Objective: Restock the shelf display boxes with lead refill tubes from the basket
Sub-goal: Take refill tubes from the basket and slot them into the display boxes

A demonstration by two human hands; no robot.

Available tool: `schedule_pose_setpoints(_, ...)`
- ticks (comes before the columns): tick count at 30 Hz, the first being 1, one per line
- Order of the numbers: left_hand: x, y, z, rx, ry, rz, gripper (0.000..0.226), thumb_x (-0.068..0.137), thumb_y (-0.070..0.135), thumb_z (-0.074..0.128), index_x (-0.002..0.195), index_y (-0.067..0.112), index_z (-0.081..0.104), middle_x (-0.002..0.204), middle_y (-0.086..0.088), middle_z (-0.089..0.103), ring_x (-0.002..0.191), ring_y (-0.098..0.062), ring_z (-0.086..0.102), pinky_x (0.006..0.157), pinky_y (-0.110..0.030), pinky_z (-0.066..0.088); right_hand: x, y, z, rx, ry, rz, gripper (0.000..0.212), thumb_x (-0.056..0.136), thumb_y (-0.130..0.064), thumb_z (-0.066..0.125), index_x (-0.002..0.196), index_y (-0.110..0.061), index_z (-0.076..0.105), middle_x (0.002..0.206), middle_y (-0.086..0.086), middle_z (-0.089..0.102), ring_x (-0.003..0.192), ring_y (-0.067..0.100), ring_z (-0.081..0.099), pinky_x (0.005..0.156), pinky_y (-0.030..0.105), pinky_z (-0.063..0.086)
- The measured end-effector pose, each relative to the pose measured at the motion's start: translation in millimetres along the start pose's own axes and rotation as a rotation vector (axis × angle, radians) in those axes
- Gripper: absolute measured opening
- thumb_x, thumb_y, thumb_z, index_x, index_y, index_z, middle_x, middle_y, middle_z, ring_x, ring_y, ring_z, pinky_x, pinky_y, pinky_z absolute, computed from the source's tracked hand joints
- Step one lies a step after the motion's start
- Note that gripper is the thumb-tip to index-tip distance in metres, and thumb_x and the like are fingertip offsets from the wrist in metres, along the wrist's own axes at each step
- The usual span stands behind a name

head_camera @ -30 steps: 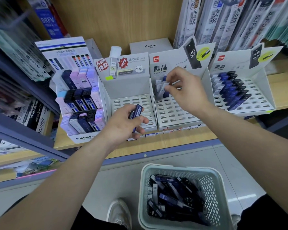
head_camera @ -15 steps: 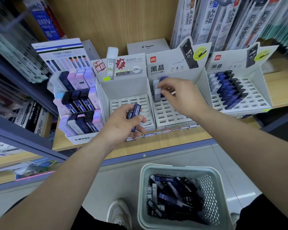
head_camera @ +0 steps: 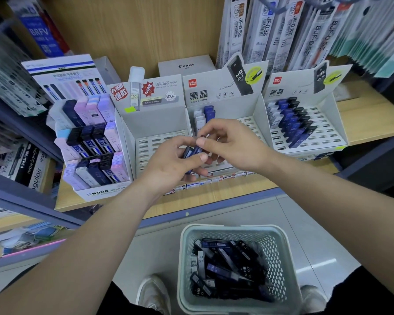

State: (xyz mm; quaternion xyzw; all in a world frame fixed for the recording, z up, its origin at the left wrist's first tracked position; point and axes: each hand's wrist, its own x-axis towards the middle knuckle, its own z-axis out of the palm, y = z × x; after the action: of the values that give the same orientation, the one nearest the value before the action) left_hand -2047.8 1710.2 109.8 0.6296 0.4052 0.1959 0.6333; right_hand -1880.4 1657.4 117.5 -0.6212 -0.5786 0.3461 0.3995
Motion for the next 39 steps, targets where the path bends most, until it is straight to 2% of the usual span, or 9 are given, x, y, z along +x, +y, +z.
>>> schedule_pose_setpoints(7,6,8,14,0.053,0.077,0.020,0.013,0.092,0.023,0.072,0.104,0.022,0.067,0.083,-0.001,0.075,0.054,-0.011,0.053,0.046,-0.022,0.039,-18,5,-35,0.223,0.074,0.125,0.007,0.091,0.000,0.066,0.095,-0.004,0.062,0.080,0.010,0.062,0.067,0.019,0.065,0.067,0.033,0.058)
schedule_pose_setpoints(10,9,8,21,0.078,0.115,0.047,0.015,0.087,0.018,0.077,0.097,0.026,0.069,0.075,-0.005,0.062,0.053,-0.010,0.048,0.046,-0.022,0.037,-28,10,-42,0.177,0.051,0.157,0.011,0.085,0.008,0.068,0.088,-0.001,0.063,0.076,0.012,0.065,0.063,0.018,0.064,0.064,0.026,0.056)
schedule_pose_setpoints(13,11,11,31,0.091,0.123,0.067,0.020,0.085,0.016,0.078,0.102,0.022,0.069,0.069,-0.001,0.057,0.049,-0.009,0.047,0.045,-0.018,0.038,-36,16,-45,0.132,0.033,0.178,0.009,0.084,0.001,0.074,0.086,-0.004,0.066,0.078,0.011,0.068,0.068,0.020,0.064,0.067,0.031,0.058)
schedule_pose_setpoints(20,16,17,57,0.068,0.083,0.078,0.024,0.085,0.016,0.078,0.105,0.022,0.067,0.060,0.012,0.060,0.051,-0.008,0.052,0.045,-0.021,0.041,-54,22,-60,0.168,-0.048,0.194,0.052,0.086,0.002,0.073,0.128,-0.024,0.055,0.091,0.005,0.069,0.070,0.022,0.066,0.070,0.035,0.057)
schedule_pose_setpoints(23,20,19,68,0.078,0.059,0.070,0.019,0.091,0.013,0.071,0.109,0.020,0.067,0.069,0.009,0.065,0.057,-0.009,0.054,0.050,-0.022,0.045,-61,24,-72,0.147,-0.038,0.175,0.059,0.087,0.005,0.069,0.133,-0.029,0.053,0.091,0.003,0.063,0.068,0.025,0.066,0.068,0.031,0.058)
schedule_pose_setpoints(28,28,23,82,0.091,-0.026,0.043,0.028,0.098,-0.003,0.050,0.118,0.013,0.061,0.100,0.002,0.077,0.066,-0.006,0.056,0.059,-0.021,0.049,-71,32,-102,0.170,0.162,0.209,0.033,0.090,0.000,0.068,0.115,-0.021,0.060,0.095,0.015,0.069,0.077,0.034,0.072,0.073,0.047,0.062)
schedule_pose_setpoints(32,32,25,96,0.120,-0.071,0.057,0.024,0.105,0.009,0.047,0.124,0.019,0.055,0.112,0.006,0.074,0.082,-0.013,0.069,0.072,-0.029,0.057,-75,42,-139,0.149,0.441,0.196,0.013,0.093,-0.007,0.068,0.101,-0.016,0.066,0.079,0.009,0.068,0.070,0.019,0.066,0.072,0.039,0.062)
schedule_pose_setpoints(36,34,28,113,0.120,-0.115,0.049,0.017,0.107,0.014,0.044,0.117,0.025,0.051,0.113,0.014,0.072,0.086,-0.020,0.074,0.085,-0.041,0.057,-74,52,-181,0.030,0.683,0.149,0.010,0.090,-0.009,0.072,0.097,-0.016,0.068,0.087,0.013,0.071,0.074,0.016,0.065,0.067,0.031,0.060)
schedule_pose_setpoints(39,38,31,124,0.118,-0.104,0.065,0.016,0.105,0.013,0.047,0.110,0.025,0.056,0.108,0.009,0.074,0.083,-0.016,0.074,0.080,-0.037,0.058,-63,69,-201,-0.099,0.775,0.160,0.013,0.087,-0.012,0.075,0.088,-0.024,0.069,0.094,0.008,0.072,0.080,0.024,0.070,0.072,0.039,0.062)
